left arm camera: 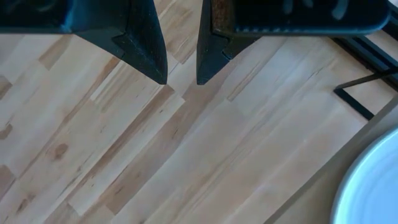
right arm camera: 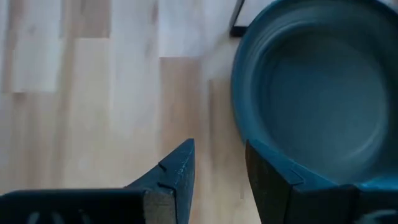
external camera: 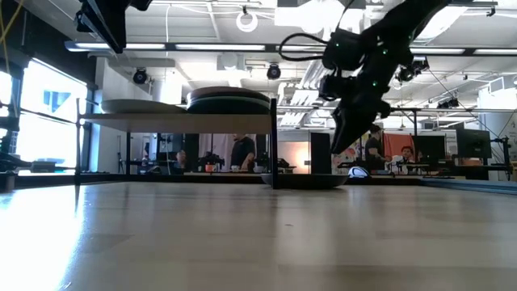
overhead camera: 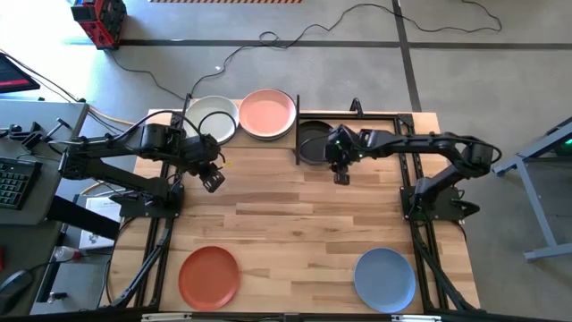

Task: Place and stack plates onto a shelf
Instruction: Stack the black plate on top of the white plate on the shelf

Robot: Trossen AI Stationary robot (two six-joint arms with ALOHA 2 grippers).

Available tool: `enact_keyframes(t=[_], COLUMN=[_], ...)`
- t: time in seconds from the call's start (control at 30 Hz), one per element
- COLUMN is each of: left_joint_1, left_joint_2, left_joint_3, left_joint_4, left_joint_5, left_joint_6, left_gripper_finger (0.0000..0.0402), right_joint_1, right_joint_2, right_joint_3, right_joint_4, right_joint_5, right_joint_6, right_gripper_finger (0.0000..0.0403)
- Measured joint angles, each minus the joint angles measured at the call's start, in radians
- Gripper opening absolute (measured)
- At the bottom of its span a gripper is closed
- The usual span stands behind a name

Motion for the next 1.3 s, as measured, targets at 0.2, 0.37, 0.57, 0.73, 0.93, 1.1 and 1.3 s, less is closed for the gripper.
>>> enact_keyframes(t=[0.2, 0.37, 0.57, 0.73, 0.93, 1.1, 1.3], left_joint_1=[0.000, 0.000, 0.000, 0.000, 0.000, 0.000, 0.000], left_joint_2=[0.000, 0.000, 0.000, 0.000, 0.000, 0.000, 0.000], left_joint_3=[0.000, 0.000, 0.000, 0.000, 0.000, 0.000, 0.000], left_joint_4=[0.001, 0.001, 0.001, 0.001, 0.001, 0.000, 0.000], left_joint_5=[-0.013, -0.016, -0.016, -0.016, -0.016, -0.016, -0.016], left_joint_6=[-0.010, -0.027, -0.049, -0.053, -0.052, -0.052, -0.052], left_gripper_finger=[0.0076, 0.0076, 0.0076, 0.0076, 0.0076, 0.0076, 0.0076], right_joint_1=[-0.046, -0.064, -0.064, -0.064, -0.083, -0.079, -0.070], right_joint_2=[0.018, 0.083, 0.137, 0.142, 0.177, 0.220, 0.223], right_joint_3=[-0.034, -0.046, -0.046, -0.046, -0.046, -0.045, -0.044], right_joint_4=[0.081, 0.103, 0.152, 0.181, 0.190, 0.203, 0.232], right_joint_5=[-0.020, -0.027, 0.032, 0.033, 0.018, 0.063, 0.102], right_joint_6=[-0.065, -0.086, -0.087, -0.101, -0.135, -0.131, -0.132], right_gripper_finger=[0.0119, 0.0119, 0.0119, 0.0119, 0.0119, 0.0119, 0.0113])
